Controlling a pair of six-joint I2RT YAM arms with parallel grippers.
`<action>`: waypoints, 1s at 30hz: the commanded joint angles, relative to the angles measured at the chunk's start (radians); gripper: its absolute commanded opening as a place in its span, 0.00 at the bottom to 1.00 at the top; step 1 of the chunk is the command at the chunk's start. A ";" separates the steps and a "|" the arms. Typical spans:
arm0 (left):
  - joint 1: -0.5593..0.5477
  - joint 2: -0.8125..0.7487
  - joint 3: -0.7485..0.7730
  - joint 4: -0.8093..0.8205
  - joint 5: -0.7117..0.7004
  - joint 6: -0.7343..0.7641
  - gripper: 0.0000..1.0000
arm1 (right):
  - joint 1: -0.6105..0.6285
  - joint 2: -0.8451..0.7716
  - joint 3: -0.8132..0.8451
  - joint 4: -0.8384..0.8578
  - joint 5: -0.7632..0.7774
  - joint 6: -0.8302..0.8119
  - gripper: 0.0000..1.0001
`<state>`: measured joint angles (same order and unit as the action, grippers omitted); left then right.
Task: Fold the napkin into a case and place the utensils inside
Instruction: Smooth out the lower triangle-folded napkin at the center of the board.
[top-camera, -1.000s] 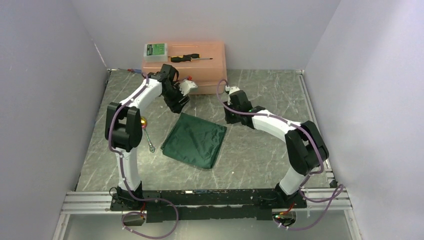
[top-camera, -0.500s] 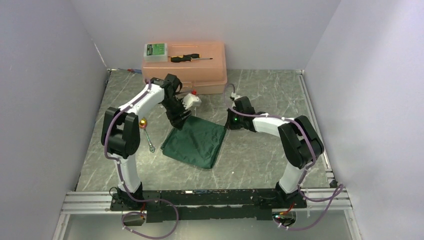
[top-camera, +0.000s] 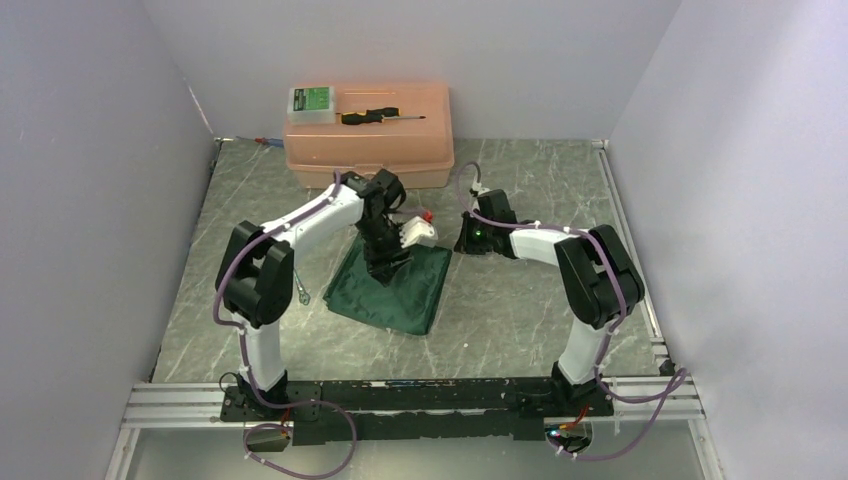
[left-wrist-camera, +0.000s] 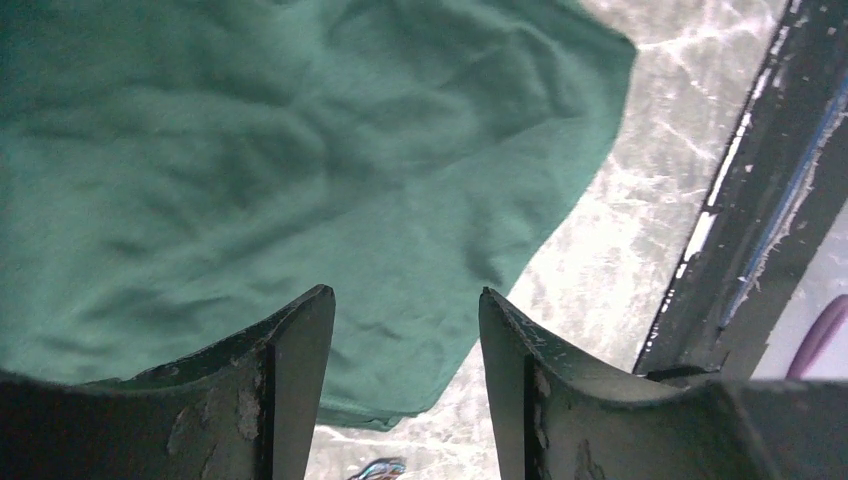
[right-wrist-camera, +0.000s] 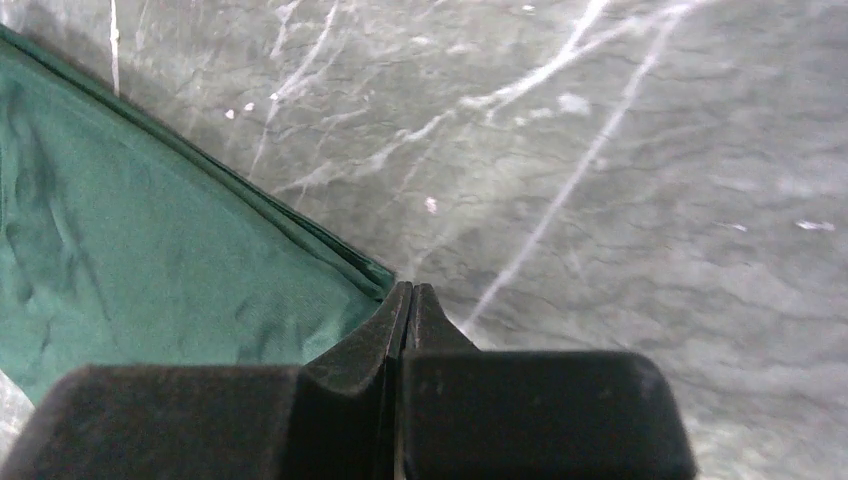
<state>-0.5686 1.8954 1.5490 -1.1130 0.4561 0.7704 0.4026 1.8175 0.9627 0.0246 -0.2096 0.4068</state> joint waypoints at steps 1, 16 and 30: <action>-0.050 0.010 0.003 -0.013 0.054 0.014 0.59 | -0.013 -0.120 -0.020 0.020 0.045 0.026 0.01; 0.225 0.236 0.256 0.099 0.013 -0.045 0.53 | 0.076 -0.032 -0.055 0.243 -0.199 0.212 0.03; 0.241 0.229 0.089 0.468 -0.098 -0.096 0.52 | 0.005 0.076 -0.074 0.295 -0.204 0.188 0.00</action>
<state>-0.3359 2.1700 1.6970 -0.7834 0.4080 0.6949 0.4156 1.8824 0.9020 0.2623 -0.4210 0.6128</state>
